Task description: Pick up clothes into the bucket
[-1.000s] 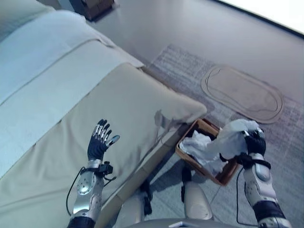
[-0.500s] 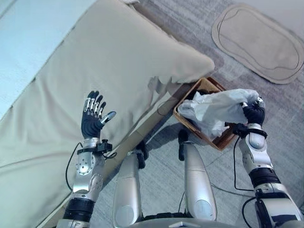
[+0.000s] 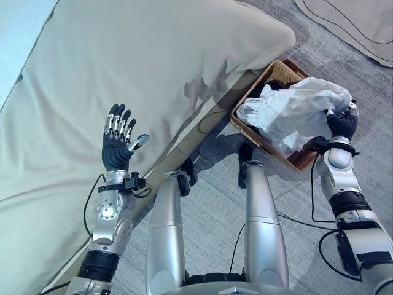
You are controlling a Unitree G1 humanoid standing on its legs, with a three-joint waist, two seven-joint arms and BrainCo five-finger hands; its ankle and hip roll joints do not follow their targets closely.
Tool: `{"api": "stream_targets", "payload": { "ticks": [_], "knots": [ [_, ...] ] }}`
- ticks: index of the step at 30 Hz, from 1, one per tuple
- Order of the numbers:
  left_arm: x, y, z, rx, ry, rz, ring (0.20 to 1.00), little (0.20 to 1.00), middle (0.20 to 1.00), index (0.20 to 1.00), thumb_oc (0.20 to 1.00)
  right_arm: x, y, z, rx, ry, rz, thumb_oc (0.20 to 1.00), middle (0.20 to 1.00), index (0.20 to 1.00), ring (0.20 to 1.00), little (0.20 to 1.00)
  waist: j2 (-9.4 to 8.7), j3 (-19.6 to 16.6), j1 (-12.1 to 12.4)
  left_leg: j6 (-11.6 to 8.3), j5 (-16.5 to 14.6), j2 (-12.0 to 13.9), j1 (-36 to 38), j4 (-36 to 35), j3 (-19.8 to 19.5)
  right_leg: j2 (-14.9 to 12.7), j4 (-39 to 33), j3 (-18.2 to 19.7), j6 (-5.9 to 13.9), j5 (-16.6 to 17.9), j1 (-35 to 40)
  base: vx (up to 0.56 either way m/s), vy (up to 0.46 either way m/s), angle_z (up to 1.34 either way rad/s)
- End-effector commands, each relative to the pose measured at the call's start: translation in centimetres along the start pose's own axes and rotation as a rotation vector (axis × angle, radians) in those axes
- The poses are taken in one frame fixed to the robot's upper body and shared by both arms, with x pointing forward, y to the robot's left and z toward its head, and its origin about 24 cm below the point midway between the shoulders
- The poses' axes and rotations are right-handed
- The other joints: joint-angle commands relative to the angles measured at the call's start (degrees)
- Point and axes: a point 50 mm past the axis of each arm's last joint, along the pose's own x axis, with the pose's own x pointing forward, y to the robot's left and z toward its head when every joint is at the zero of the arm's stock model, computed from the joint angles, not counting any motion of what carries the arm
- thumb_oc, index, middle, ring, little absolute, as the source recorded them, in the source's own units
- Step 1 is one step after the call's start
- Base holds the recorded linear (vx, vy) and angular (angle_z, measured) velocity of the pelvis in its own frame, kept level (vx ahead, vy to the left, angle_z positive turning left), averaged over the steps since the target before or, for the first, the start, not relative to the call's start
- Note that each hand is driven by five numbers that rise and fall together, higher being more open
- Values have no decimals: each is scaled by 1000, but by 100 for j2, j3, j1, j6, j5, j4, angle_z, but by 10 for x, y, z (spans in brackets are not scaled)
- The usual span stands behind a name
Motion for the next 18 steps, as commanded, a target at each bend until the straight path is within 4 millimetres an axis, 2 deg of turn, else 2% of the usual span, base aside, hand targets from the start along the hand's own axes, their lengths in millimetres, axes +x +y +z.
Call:
{"api": "stream_targets", "payload": {
  "ticks": [1, 5, 10, 14, 18],
  "knots": [
    [-4, -9, 15, -73, -105, -3, 1000, 1000, 1000, 1000, 1000, 11, -10, 5, -122, -22, -30, 200, 200, 200, 200, 200, 204, -405, -11, 364, -1005, -101, -13, 810, 30, -132, -27, 178, 236, 218, 35, -6, 28, -6],
    [0, -14, 19, -87, -124, -9, 1000, 1000, 1000, 1000, 1000, 22, -5, 9, -219, 6, -27, 200, 200, 200, 200, 200, 265, -409, 57, 393, -989, -155, -108, 795, 76, -148, 1, 235, 229, 225, -105, -5, 16, -4],
    [0, -20, 22, -105, -133, -26, 1000, 1000, 1000, 1000, 1000, 36, -1, 15, -423, 40, -8, 200, 200, 200, 200, 200, 279, -455, 120, 405, -967, -198, -262, 828, 73, -190, 76, 228, 225, 212, -263, -4, -2, 3],
    [1, -17, 23, -94, -135, -14, 1000, 1000, 1000, 1000, 1000, 35, 10, 15, -667, -11, 97, 200, 200, 200, 200, 200, 240, -485, 101, 397, -928, -203, -336, 830, 59, -208, 93, 216, 209, 232, -327, -7, -16, 10],
    [0, -15, 26, -101, -147, 0, 1000, 1000, 1000, 1000, 1000, 33, 13, 13, -728, -24, 123, 200, 200, 200, 200, 200, 214, -547, 95, 385, -911, -236, -396, 819, 26, -205, 95, 217, 190, 238, -374, -3, -10, 3]
  ]
}}
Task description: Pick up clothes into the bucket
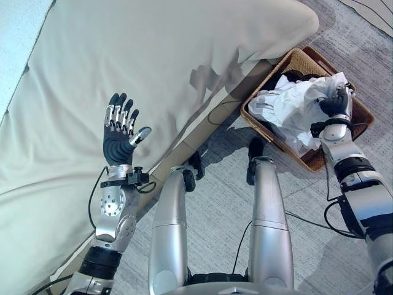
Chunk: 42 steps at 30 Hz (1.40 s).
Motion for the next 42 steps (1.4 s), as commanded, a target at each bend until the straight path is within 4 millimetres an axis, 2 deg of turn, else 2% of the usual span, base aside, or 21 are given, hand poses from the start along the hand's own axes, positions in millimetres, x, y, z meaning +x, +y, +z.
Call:
{"api": "stream_targets", "payload": {
  "ticks": [1, 4, 5, 6, 7, 14, 23, 27, 28, 33, 38, 39, 41, 42],
  "knots": [
    [-6, 1, 15, -40, -87, 28, 1000, 1000, 1000, 1000, 1000, -4, -1, -12, -115, -4, 18, 200, 200, 200, 200, 200, 66, -563, -182, 367, -915, -159, -195, 754, -35, -118, -233, 146, 223, 256, -15, -4, -14, 3],
    [-5, 1, 15, -34, -90, 30, 1000, 1000, 1000, 1000, 1000, -4, 0, -13, -131, 2, 31, 200, 200, 200, 200, 200, 51, -588, -179, 356, -901, -158, -216, 746, -42, -122, -256, 136, 216, 258, -15, -4, -9, 1],
    [-4, 2, 15, -36, -89, 33, 1000, 1000, 1000, 1000, 1000, -4, 2, -14, -137, 12, 41, 322, 322, 322, 322, 322, 41, -597, -176, 357, -899, -157, -212, 737, -46, -121, -255, 129, 214, 253, -15, 0, 0, 0],
    [-4, 2, 14, -31, -85, 38, 1000, 1000, 1000, 1000, 1000, -5, 5, -17, -152, 35, 52, 715, 715, 715, 715, 715, 32, -621, -167, 354, -885, -161, -192, 703, -49, -122, -278, 113, 208, 251, 4, -3, -36, 0],
    [-3, 3, 15, -31, -88, 41, 1000, 1000, 1000, 1000, 1000, -5, 6, -17, -145, 42, 59, 1000, 1000, 1000, 1000, 1000, 24, -628, -171, 355, -880, -159, -191, 699, -64, -117, -282, 105, 203, 250, 10, -2, -36, 0],
    [-1, 5, 15, -22, -91, 51, 1000, 1000, 1000, 1000, 1000, -14, 21, -29, -122, 108, 121, 1000, 1000, 1000, 1000, 1000, -31, -714, -176, 338, -833, -159, -119, 548, -82, -126, -453, 30, 182, 271, 129, -3, -14, 1],
    [4, 6, 14, -19, -102, 58, 1000, 1000, 1000, 1000, 1000, -33, 35, -53, -106, 178, 163, 1000, 1000, 1000, 1000, 1000, -78, -840, -195, 299, -613, -192, 365, -118, -121, -187, -1059, -88, 259, 454, 627, 2, -9, 5],
    [8, 3, 12, -29, -108, 48, 1000, 1000, 1000, 1000, 1000, -39, 38, -59, -89, 182, 171, 1000, 1000, 1000, 1000, 1000, -123, -882, -207, 270, -423, -215, 845, -708, -129, -238, -1606, -168, 359, 672, 1096, -17, -1, 1],
    [9, 2, 12, -22, -114, 42, 1000, 1000, 1000, 1000, 1000, -42, 38, -64, -85, 182, 178, 1000, 1000, 1000, 1000, 1000, -183, -903, -225, 294, -112, -241, 1021, -1062, -101, -297, -2005, -240, 366, 985, 1300, -68, -16, 1],
    [9, 4, 8, -1, -103, 30, 1000, 1000, 1000, 1000, 1000, -53, 43, -73, -77, 183, 208, 1000, 1000, 1000, 1000, 1000, -291, -936, -241, 243, 105, -278, 1584, -1655, -202, -355, -2639, -391, 439, 1228, 1950, 16, -31, 12],
    [8, 12, 1, 25, -67, 39, 1000, 1000, 1000, 1000, 1000, -83, 58, -101, -100, 244, 315, 1000, 1000, 1000, 1000, 1000, -442, -1028, -237, 125, 428, -294, 2449, -2477, -392, -426, -3596, -678, 531, 1555, 3044, 69, -37, 8],
    [8, 12, 1, 25, -67, 39, 1000, 1000, 1000, 1000, 1000, -83, 58, -101, -100, 244, 315, 1000, 1000, 1000, 1000, 1000, -442, -1025, -238, 125, 428, -295, 2452, -2478, -393, -426, -3597, -679, 531, 1556, 3048, 75, -43, 14],
    [6, 15, -2, 47, -50, 35, 1000, 1000, 1000, 1000, 1000, -100, 67, -114, -110, 274, 376, 1000, 1000, 1000, 1000, 1000, -546, -1094, -235, 77, 540, -294, 2888, -2801, -459, -428, -3985, -818, 554, 1660, 3558, 94, -40, 18],
    [6, 15, -2, 47, -50, 35, 1000, 1000, 1000, 1000, 1000, -100, 67, -114, -110, 274, 376, 1000, 1000, 1000, 1000, 1000, -546, -1092, -235, 77, 541, -294, 2891, -2802, -460, -428, -3986, -818, 554, 1660, 3561, 111, -37, 15]
  ]
}}
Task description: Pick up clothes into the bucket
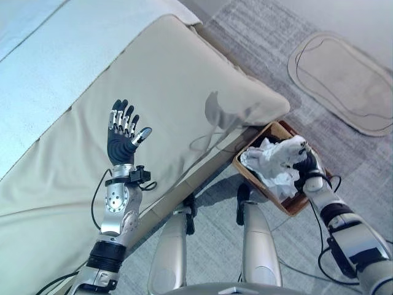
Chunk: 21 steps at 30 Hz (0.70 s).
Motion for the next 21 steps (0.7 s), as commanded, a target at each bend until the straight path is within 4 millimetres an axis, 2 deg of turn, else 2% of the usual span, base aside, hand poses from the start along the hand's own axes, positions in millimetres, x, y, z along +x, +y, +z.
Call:
{"api": "stream_targets", "payload": {
  "ticks": [1, 5, 12, 16, 21],
  "knots": [
    [1, 8, 16, 36, -93, -15, 1000, 1000, 1000, 1000, 1000, -6, 9, -6, 16, -13, 34, 1000, 1000, 1000, 1000, 1000, -195, -117, -60, 37, -330, 20, 321, 43, -28, -207, -1637, 100, 403, 1232, 746, 88, -29, 9],
    [-3, 13, 10, 55, -58, -15, 1000, 1000, 1000, 1000, 1000, -19, 31, -23, -21, 27, 114, 1000, 1000, 1000, 1000, 1000, -303, -257, -77, 3, -171, 34, 774, -387, -71, -192, -2010, -33, 444, 1329, 1237, 93, -9, 5],
    [-8, 19, 9, 108, -35, -14, 1000, 1000, 1000, 1000, 1000, -50, 67, -52, 27, 101, 208, 1000, 1000, 1000, 1000, 1000, -436, -605, -129, -80, 95, 136, 1545, -1178, -54, -55, -2519, -205, 506, 1435, 1905, 89, 1, 1],
    [-11, 21, 6, 134, -18, -1, 1000, 1000, 1000, 1000, 1000, -62, 73, -58, 113, 101, 203, 1000, 1000, 1000, 1000, 1000, -479, -791, -213, -107, 245, 178, 1944, -1606, -56, 31, -2600, -271, 516, 1388, 2189, 84, 9, 2],
    [-22, 30, -2, 165, 34, 39, 1000, 1000, 1000, 1000, 1000, -72, 72, -48, 184, 2, 187, 1000, 1000, 1000, 1000, 1000, -555, -1017, -300, -150, 322, 286, 2347, -1915, -10, 142, -2736, -326, 537, 1341, 2489, 74, -7, -1]
  ]
}}
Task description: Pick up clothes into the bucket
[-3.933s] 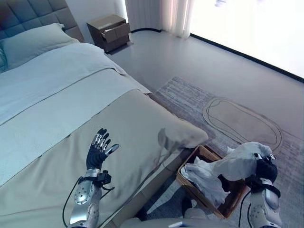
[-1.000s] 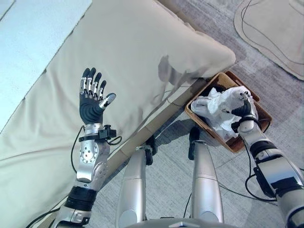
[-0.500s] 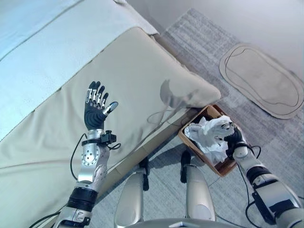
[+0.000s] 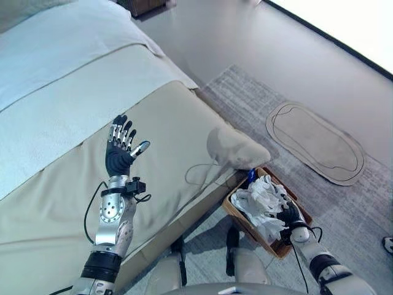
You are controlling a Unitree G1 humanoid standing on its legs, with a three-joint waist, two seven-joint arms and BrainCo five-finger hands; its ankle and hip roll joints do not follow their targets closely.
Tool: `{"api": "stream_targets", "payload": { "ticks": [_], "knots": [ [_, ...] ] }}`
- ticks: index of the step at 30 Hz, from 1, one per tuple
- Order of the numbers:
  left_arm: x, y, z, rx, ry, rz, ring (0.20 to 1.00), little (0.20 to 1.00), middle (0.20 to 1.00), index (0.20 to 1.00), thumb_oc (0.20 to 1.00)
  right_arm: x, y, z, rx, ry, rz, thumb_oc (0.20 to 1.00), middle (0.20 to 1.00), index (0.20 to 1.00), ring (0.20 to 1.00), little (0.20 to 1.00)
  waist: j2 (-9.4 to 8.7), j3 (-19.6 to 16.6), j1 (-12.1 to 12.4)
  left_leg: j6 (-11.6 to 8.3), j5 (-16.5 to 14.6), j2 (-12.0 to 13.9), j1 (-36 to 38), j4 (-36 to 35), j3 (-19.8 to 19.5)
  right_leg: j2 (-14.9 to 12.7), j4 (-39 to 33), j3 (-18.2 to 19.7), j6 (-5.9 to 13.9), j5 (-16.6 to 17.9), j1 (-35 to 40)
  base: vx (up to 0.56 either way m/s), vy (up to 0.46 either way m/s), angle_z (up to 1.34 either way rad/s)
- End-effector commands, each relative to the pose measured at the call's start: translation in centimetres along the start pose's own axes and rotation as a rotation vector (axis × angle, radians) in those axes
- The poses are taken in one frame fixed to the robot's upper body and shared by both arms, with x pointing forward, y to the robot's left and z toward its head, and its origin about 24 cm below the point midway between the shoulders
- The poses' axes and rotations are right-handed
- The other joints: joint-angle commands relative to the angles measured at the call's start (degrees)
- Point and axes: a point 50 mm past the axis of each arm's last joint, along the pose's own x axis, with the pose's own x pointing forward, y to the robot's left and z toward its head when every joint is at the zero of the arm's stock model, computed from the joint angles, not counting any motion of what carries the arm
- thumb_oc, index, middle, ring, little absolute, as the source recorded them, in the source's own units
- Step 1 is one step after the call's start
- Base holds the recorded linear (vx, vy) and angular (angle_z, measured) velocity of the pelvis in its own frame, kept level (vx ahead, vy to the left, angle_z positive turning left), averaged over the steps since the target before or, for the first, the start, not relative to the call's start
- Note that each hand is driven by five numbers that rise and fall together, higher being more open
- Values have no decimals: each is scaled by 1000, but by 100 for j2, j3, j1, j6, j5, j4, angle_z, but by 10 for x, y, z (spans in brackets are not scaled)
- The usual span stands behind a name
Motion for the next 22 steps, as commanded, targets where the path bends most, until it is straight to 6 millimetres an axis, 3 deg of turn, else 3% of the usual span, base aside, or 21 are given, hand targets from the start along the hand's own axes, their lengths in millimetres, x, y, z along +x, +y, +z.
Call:
{"api": "stream_targets", "payload": {
  "ticks": [1, 12, 15, 17, 22],
  "knots": [
    [0, 8, 10, 68, -60, 16, 1000, 1000, 1000, 1000, 1000, 5, -9, 31, 82, -151, -56, 1000, 1000, 1000, 1000, 1000, -264, -157, -109, -155, -116, 199, 206, -115, 115, -170, -282, 141, 298, 609, -73, 73, -4, 0],
    [-26, 18, -14, 118, 75, 51, 1000, 1000, 1000, 1000, 1000, -12, 0, 46, 203, -277, -40, 1000, 1000, 1000, 1000, 1000, -274, -541, -55, -188, -132, 290, 667, -244, 112, -74, -483, 93, 292, 529, 479, 45, 12, 1],
    [-30, 18, -16, 118, 89, 51, 1000, 1000, 1000, 1000, 1000, -16, 4, 47, 334, -277, -30, 1000, 1000, 1000, 1000, 1000, -272, -573, -35, -190, -146, 297, 730, -247, 120, -62, -512, 78, 288, 523, 553, 0, 0, 0],
    [-36, 19, -21, 145, 120, 44, 1000, 1000, 1000, 1000, 1000, -22, 12, 49, 565, -273, -6, 1000, 1000, 1000, 1000, 1000, -259, -626, -29, -194, -164, 301, 791, -251, 119, -51, -539, 82, 282, 507, 618, 8, 15, 0],
    [-45, 20, -32, 142, 180, 47, 1000, 1000, 1000, 1000, 1000, -26, 18, 51, 693, -280, 31, 1000, 1000, 1000, 1000, 1000, -253, -653, -10, -193, -167, 311, 854, -240, 93, -37, -502, 79, 262, 463, 696, 0, 0, 0]
  ]
}}
